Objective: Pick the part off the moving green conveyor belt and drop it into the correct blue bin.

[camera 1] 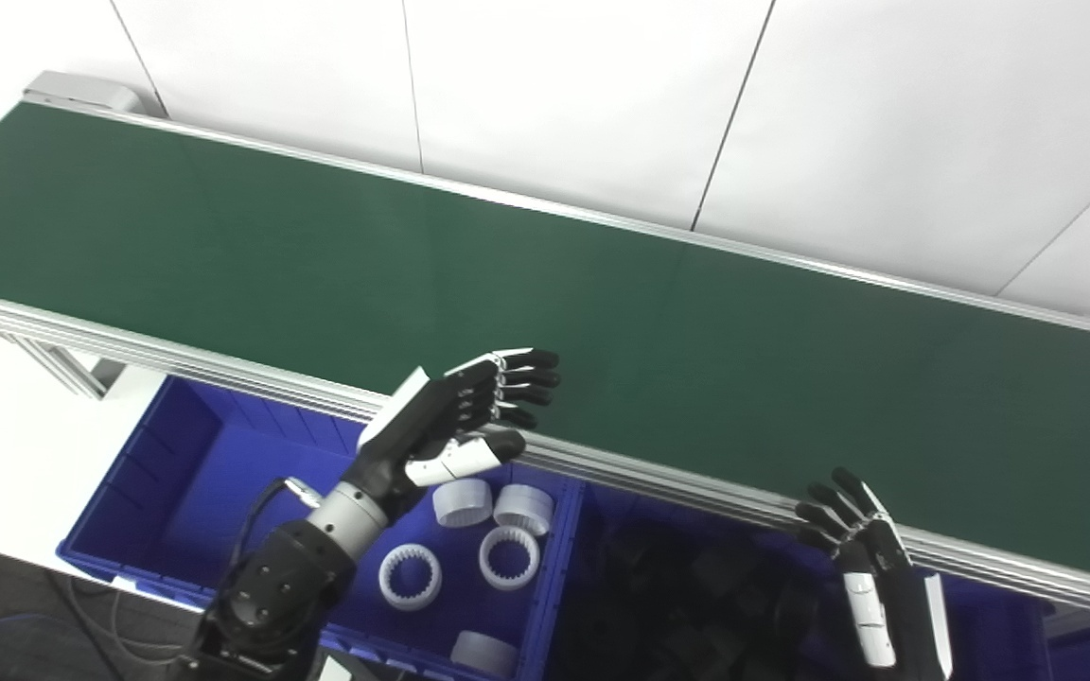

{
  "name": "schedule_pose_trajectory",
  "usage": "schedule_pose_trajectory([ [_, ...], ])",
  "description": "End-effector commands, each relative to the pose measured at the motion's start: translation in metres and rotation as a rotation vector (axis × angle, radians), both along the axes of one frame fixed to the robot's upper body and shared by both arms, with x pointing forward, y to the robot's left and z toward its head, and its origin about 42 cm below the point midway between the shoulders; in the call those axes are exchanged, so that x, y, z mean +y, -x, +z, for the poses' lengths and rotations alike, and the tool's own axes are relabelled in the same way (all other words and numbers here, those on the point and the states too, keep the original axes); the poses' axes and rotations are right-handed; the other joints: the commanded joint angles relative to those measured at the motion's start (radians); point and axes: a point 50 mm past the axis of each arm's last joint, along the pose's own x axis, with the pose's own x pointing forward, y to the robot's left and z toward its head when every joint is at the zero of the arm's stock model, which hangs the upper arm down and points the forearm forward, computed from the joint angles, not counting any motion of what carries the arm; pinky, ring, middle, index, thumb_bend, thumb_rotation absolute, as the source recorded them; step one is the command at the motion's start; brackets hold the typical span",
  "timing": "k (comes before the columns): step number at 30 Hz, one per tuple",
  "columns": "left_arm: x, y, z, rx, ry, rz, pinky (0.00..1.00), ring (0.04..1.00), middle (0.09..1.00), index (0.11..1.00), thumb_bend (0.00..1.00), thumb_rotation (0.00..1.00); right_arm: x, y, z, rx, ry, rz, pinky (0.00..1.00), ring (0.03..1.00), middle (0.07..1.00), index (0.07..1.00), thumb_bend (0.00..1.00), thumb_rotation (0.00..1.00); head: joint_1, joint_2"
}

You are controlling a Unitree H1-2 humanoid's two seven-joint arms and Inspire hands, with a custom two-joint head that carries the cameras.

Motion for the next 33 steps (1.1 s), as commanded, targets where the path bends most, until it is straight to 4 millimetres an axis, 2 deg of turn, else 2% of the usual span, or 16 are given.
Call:
schedule_pose_trajectory([
  [1, 0.002, -0.01, 0.003, -0.073, 0.033, -0.01, 0.73, 0.8, 0.84, 0.853, 0.97, 0.64, 0.005, -0.003, 0.01, -0.077, 0.0, 0.008, 0.67, 0.746, 0.797, 0.867, 0.67, 0.79, -0.01, -0.004],
  [7, 0.01, -0.008, -0.018, -0.007, 0.083, 0.012, 0.76, 0.833, 0.865, 0.872, 0.99, 0.62, 0.013, -0.002, 0.012, -0.085, -0.004, 0.024, 0.67, 0.747, 0.791, 0.866, 0.66, 0.76, -0.046, -0.012],
  [11, 0.016, -0.002, -0.027, 0.025, 0.09, 0.041, 0.75, 0.829, 0.864, 0.88, 0.99, 0.62, 0.018, -0.003, 0.017, -0.099, 0.023, 0.033, 0.67, 0.744, 0.789, 0.867, 0.64, 0.76, -0.069, -0.012],
  [13, 0.021, 0.002, -0.031, 0.051, 0.153, 0.071, 0.76, 0.838, 0.87, 0.882, 0.98, 0.6, 0.022, -0.005, 0.018, -0.106, 0.042, 0.055, 0.67, 0.746, 0.793, 0.868, 0.66, 0.77, -0.086, -0.017],
  [15, 0.024, 0.005, -0.032, 0.063, 0.195, 0.089, 0.79, 0.854, 0.882, 0.883, 0.94, 0.59, 0.025, -0.007, 0.019, -0.111, 0.051, 0.072, 0.67, 0.747, 0.794, 0.87, 0.69, 0.76, -0.089, -0.017],
  [18, 0.026, 0.007, -0.031, 0.054, 0.196, 0.092, 0.8, 0.854, 0.881, 0.879, 0.91, 0.61, 0.03, -0.01, 0.021, -0.119, 0.051, 0.099, 0.67, 0.749, 0.794, 0.87, 0.71, 0.73, -0.101, -0.019],
  [21, 0.027, 0.008, -0.031, 0.058, 0.206, 0.1, 0.81, 0.857, 0.88, 0.876, 0.8, 0.69, 0.034, -0.009, 0.022, -0.123, 0.057, 0.116, 0.68, 0.756, 0.801, 0.875, 0.72, 0.73, -0.118, -0.019],
  [25, 0.029, 0.01, -0.032, 0.071, 0.233, 0.123, 0.8, 0.835, 0.86, 0.843, 0.74, 0.78, 0.037, -0.008, 0.022, -0.122, 0.059, 0.117, 0.68, 0.76, 0.805, 0.881, 0.73, 0.74, -0.142, -0.024],
  [33, 0.023, 0.016, -0.03, 0.041, 0.223, 0.147, 0.78, 0.802, 0.811, 0.795, 0.73, 0.74, 0.038, -0.006, 0.02, -0.114, 0.074, 0.13, 0.69, 0.763, 0.805, 0.874, 0.67, 0.76, -0.153, -0.037],
])
